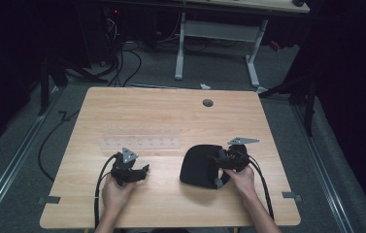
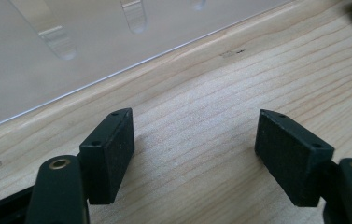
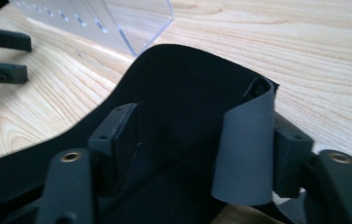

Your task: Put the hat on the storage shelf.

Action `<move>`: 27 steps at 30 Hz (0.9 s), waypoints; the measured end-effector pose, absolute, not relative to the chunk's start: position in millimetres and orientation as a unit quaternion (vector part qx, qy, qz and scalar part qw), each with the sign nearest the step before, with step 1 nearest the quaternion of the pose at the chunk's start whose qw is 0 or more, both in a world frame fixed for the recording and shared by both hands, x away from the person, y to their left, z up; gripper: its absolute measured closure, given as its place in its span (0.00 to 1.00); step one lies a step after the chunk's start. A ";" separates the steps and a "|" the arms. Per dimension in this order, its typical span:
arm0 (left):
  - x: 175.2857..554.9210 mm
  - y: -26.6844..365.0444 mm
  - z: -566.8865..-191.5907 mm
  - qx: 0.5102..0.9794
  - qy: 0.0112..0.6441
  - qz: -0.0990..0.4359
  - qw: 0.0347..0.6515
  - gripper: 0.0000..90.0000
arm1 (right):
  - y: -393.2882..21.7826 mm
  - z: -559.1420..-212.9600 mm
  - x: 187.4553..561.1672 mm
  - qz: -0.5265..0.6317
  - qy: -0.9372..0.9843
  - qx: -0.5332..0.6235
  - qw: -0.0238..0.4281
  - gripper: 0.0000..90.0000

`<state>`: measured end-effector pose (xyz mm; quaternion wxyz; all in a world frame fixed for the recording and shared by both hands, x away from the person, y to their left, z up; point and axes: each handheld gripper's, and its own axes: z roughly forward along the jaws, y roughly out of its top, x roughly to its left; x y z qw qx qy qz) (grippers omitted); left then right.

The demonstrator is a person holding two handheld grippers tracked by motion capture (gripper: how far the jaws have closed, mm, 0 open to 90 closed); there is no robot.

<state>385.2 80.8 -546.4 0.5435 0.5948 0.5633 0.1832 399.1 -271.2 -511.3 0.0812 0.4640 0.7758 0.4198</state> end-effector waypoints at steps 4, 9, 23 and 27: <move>385.2 80.6 -546.4 0.594 0.564 0.183 0.544 0.32 | -270.2 -513.6 395.3 0.420 0.781 0.453 0.093 0.53; 385.2 80.5 -546.4 0.594 0.564 0.183 0.544 0.32 | -273.0 -516.5 393.5 0.439 0.780 0.439 0.077 0.63; 385.1 80.4 -546.4 0.593 0.564 0.183 0.544 0.32 | -285.8 -515.0 380.2 0.464 0.789 0.402 0.035 0.93; 385.1 80.5 -546.4 0.594 0.564 0.183 0.544 0.32 | -286.3 -512.5 375.2 0.468 0.790 0.395 0.033 0.94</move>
